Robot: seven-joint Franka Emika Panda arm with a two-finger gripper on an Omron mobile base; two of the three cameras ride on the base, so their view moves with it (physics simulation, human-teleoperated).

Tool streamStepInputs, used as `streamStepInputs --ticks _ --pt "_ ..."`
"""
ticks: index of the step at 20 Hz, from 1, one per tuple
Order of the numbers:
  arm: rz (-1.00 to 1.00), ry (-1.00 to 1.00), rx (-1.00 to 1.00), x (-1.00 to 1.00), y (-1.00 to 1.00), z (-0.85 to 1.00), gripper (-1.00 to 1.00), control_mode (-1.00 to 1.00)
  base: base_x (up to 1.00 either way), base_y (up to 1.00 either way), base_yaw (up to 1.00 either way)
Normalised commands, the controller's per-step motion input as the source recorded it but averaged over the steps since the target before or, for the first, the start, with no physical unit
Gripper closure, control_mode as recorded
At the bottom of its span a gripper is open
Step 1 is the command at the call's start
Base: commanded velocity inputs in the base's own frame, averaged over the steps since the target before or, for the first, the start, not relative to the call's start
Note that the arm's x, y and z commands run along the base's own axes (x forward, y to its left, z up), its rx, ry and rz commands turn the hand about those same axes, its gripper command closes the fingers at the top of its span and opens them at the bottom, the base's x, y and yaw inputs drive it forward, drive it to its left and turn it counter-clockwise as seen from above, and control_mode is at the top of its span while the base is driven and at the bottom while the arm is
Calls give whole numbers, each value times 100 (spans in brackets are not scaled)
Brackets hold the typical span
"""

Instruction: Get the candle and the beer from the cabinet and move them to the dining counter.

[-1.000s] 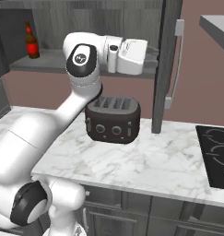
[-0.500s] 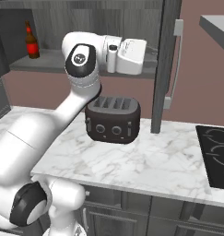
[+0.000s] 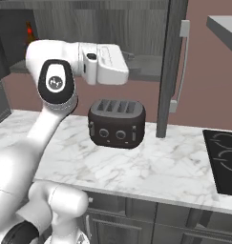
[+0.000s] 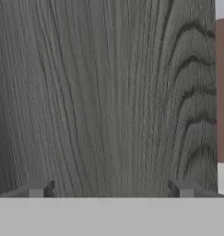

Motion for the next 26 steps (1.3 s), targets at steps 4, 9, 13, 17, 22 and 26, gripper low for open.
streamStepInputs --ticks 4,9,13,17,22,26 --pt "47 0 0 -63 92 0 -100 -100 0 0 0" --pt "59 0 0 -42 89 0 -100 -100 0 0 0" --pt "63 4 0 -11 66 0 -100 -100 0 0 0" --pt "55 15 0 0 56 1 -100 -100 0 0 0" --pt "30 11 0 1 24 0 -100 -100 0 0 0" --pt "8 11 0 26 26 0 -100 -100 0 0 0"
